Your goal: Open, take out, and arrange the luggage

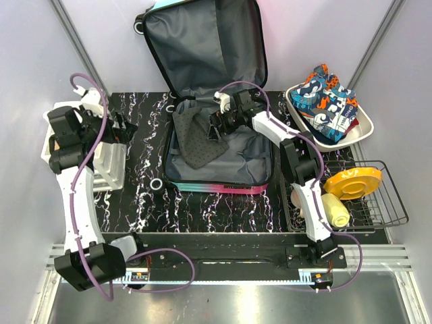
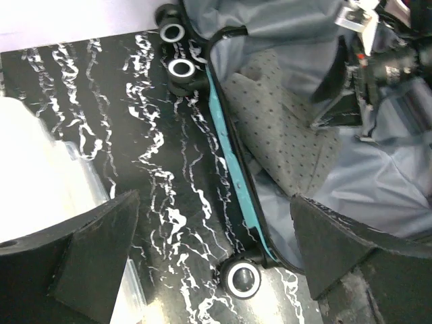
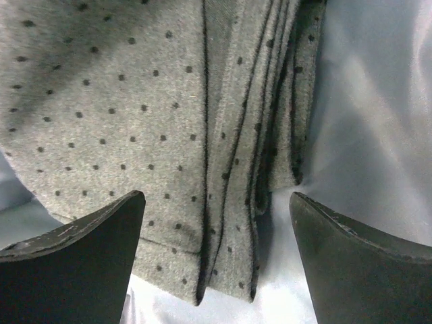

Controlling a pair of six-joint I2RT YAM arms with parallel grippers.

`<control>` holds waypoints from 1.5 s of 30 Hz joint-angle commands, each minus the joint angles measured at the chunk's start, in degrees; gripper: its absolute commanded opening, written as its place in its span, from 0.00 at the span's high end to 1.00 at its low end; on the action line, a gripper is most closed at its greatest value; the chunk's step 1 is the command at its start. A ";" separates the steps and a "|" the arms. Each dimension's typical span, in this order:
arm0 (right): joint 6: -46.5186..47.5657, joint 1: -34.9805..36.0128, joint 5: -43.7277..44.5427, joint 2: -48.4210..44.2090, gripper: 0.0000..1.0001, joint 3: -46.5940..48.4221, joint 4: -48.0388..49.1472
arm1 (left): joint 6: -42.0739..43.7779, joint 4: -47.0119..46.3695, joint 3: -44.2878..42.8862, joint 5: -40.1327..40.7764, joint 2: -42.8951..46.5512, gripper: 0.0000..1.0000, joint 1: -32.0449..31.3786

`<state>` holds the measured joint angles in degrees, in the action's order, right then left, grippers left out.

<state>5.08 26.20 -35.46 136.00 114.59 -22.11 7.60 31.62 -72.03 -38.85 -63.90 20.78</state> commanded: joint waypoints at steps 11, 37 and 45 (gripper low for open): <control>-1.83 -0.09 -10.66 2.25 0.40 0.82 -7.95 | 9.01 1.61 2.42 1.50 -2.28 0.03 -11.19; -5.79 -4.75 -7.17 -3.04 1.00 2.03 -3.03 | 8.75 -7.27 1.19 4.39 -20.30 0.07 -27.54; 3.09 -4.93 0.30 9.45 1.00 18.48 -19.46 | 4.10 -9.21 0.58 12.13 -22.40 0.07 -27.89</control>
<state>2.72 21.71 -40.84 141.88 128.25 -33.04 14.92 26.28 -68.58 -30.74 -84.90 -6.92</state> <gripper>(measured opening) 0.019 0.929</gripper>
